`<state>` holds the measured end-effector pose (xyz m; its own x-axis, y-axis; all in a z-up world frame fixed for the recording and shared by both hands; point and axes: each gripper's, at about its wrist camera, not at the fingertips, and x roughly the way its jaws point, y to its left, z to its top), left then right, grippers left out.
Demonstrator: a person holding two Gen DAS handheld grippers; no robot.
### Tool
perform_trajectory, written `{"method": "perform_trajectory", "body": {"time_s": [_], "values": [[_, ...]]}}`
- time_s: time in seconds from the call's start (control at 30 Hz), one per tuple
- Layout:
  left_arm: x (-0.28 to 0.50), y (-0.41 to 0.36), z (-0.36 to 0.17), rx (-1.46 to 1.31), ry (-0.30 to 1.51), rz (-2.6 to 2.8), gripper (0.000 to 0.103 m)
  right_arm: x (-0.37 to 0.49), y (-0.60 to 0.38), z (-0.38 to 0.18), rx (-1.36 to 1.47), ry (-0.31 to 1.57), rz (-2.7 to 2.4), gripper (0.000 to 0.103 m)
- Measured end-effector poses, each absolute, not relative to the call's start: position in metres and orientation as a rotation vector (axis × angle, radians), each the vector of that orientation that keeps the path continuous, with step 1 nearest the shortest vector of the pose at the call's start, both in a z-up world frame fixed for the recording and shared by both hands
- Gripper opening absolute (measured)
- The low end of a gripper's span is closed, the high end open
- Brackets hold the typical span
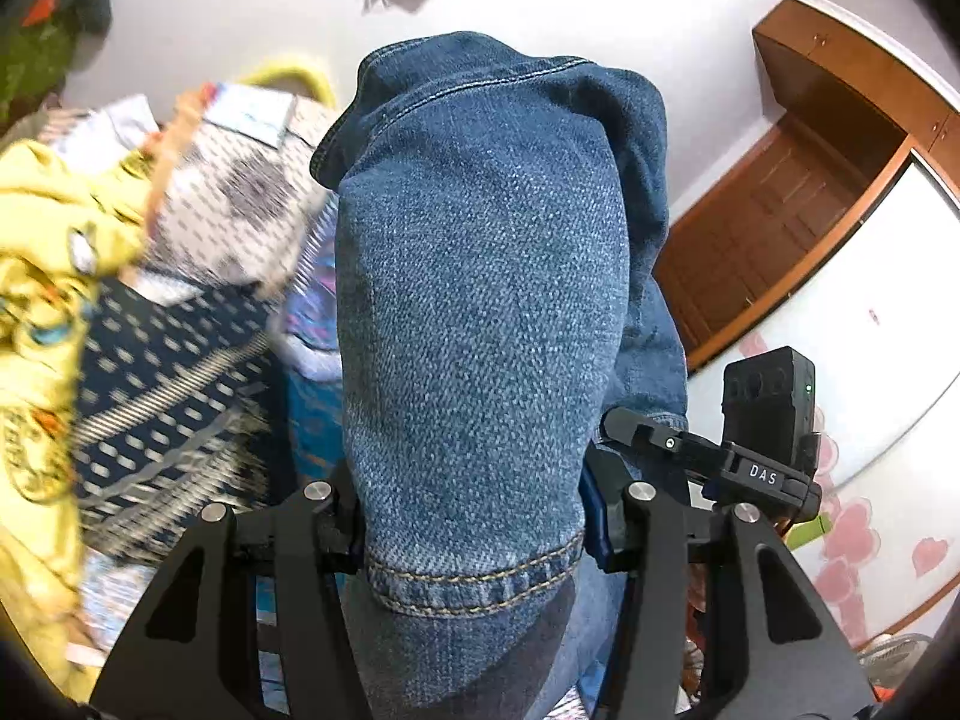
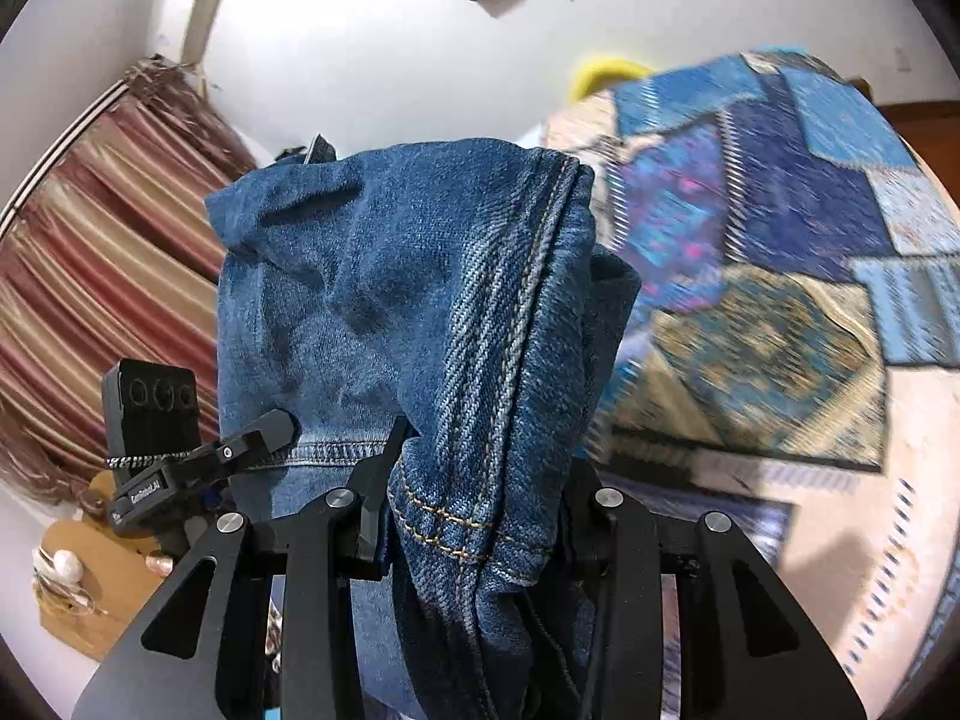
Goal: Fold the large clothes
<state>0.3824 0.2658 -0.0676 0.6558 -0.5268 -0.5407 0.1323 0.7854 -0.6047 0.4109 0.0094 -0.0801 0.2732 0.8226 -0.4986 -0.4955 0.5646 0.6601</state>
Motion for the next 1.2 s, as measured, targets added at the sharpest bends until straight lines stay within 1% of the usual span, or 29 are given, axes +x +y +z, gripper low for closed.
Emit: {"method": "perform_trajectory", "body": {"time_s": [0.13, 0.23, 0.4, 0.53, 0.6, 0.67, 0.7, 0.77, 0.8, 0.83, 0.87, 0.93, 0.97, 1.03, 1.07, 1.13, 1.17, 1.2], "values": [[0.378, 0.304, -0.069, -0.552, 0.775, -0.346, 0.052, 0.416, 0.043, -0.085, 0.418, 0.930, 0.950, 0.035], [0.382, 0.333, -0.083, -0.563, 0.795, -0.313, 0.052, 0.422, 0.076, -0.098, 0.406, 0.948, 0.958, 0.035], [0.403, 0.377, -0.129, -0.643, 0.877, -0.266, 0.052, 0.450, 0.120, -0.142, 0.409, 1.031, 0.948, 0.035], [0.424, 0.404, -0.183, -0.714, 0.978, -0.223, 0.052, 0.470, 0.145, -0.182, 0.397, 1.116, 0.914, 0.035], [0.435, 0.415, -0.218, -0.765, 1.049, -0.188, 0.052, 0.480, 0.156, -0.203, 0.384, 1.167, 0.891, 0.035], [0.441, 0.419, -0.243, -0.791, 1.088, -0.165, 0.054, 0.487, 0.165, -0.224, 0.361, 1.213, 0.868, 0.035], [0.441, 0.421, -0.251, -0.793, 1.078, -0.158, 0.056, 0.489, 0.165, -0.229, 0.355, 1.215, 0.861, 0.035], [0.437, 0.423, -0.252, -0.809, 1.046, -0.163, 0.060, 0.492, 0.163, -0.234, 0.347, 1.201, 0.851, 0.037], [0.435, 0.422, -0.250, -0.800, 1.042, -0.152, 0.061, 0.490, 0.162, -0.232, 0.341, 1.198, 0.847, 0.040], [0.432, 0.420, -0.248, -0.776, 1.044, -0.129, 0.067, 0.487, 0.161, -0.229, 0.318, 1.193, 0.836, 0.045], [0.429, 0.417, -0.244, -0.737, 1.044, -0.099, 0.074, 0.484, 0.161, -0.225, 0.273, 1.181, 0.816, 0.049], [0.419, 0.408, -0.234, -0.648, 1.038, -0.035, 0.083, 0.469, 0.159, -0.217, 0.179, 1.147, 0.774, 0.059], [0.412, 0.403, -0.230, -0.611, 1.040, -0.017, 0.086, 0.464, 0.159, -0.214, 0.129, 1.133, 0.750, 0.062], [0.401, 0.394, -0.227, -0.564, 1.062, -0.001, 0.087, 0.459, 0.156, -0.213, 0.071, 1.123, 0.725, 0.072], [0.395, 0.391, -0.227, -0.547, 1.069, 0.014, 0.088, 0.453, 0.152, -0.211, 0.050, 1.119, 0.715, 0.073], [0.382, 0.390, -0.226, -0.532, 1.051, 0.041, 0.090, 0.446, 0.146, -0.211, 0.000, 1.114, 0.701, 0.078], [0.373, 0.388, -0.223, -0.536, 1.048, 0.042, 0.093, 0.440, 0.143, -0.210, -0.026, 1.113, 0.698, 0.079], [0.366, 0.387, -0.223, -0.538, 1.050, 0.040, 0.093, 0.434, 0.140, -0.209, -0.055, 1.109, 0.695, 0.079]]}}
